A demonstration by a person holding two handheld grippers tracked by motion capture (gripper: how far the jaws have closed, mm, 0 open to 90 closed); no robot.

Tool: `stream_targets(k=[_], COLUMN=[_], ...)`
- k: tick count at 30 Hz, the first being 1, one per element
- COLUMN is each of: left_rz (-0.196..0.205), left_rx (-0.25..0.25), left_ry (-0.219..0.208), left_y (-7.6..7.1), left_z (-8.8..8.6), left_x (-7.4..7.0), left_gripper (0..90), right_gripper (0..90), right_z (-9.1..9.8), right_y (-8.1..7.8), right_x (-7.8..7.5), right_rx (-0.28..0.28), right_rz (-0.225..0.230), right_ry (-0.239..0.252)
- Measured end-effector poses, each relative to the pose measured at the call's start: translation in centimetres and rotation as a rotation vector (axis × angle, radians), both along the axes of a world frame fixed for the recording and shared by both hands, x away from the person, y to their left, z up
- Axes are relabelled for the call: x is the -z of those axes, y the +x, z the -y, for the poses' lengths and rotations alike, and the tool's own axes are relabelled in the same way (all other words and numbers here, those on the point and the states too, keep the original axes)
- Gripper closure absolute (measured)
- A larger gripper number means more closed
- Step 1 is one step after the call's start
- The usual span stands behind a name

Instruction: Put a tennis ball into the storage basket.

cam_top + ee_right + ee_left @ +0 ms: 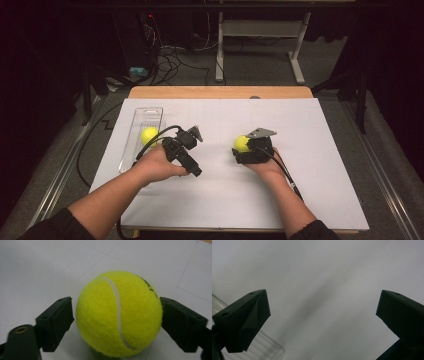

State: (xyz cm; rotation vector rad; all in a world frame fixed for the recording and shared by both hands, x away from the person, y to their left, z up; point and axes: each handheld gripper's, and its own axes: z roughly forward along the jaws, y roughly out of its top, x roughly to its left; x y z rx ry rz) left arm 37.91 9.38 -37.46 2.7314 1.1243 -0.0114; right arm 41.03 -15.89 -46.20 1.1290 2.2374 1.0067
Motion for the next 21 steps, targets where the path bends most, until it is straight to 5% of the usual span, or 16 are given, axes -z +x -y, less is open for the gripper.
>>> stream_targets(k=[3,8,14,21], left_rz=[-0.001,0.0,0.004,0.002], left_rx=[0.003,0.005,0.003,0.006], left_ry=[0.001,-0.014,-0.016,-0.017], left_y=[0.0,0.0,0.0,-0.1], left_z=[-0.1,0.0,-0.1,0.2], left_x=[-0.2,-0.4,-0.6,-0.8], left_gripper=[0.1,0.2,0.3,0.4], right_gripper=[25.9,26.9,26.9,27.0], right_z=[-0.1,-0.1,0.2,0.7], right_y=[0.1,-0.6,-3.1,-6.4], right_x=[0.2,-0.1,-1.3,-1.1], right_rx=[0.007,-0.006,-0.053,-0.1], right_rz=[-0.018,0.01,0.081,0.105], right_ry=[-0.018,-0.019,0.051,0.118])
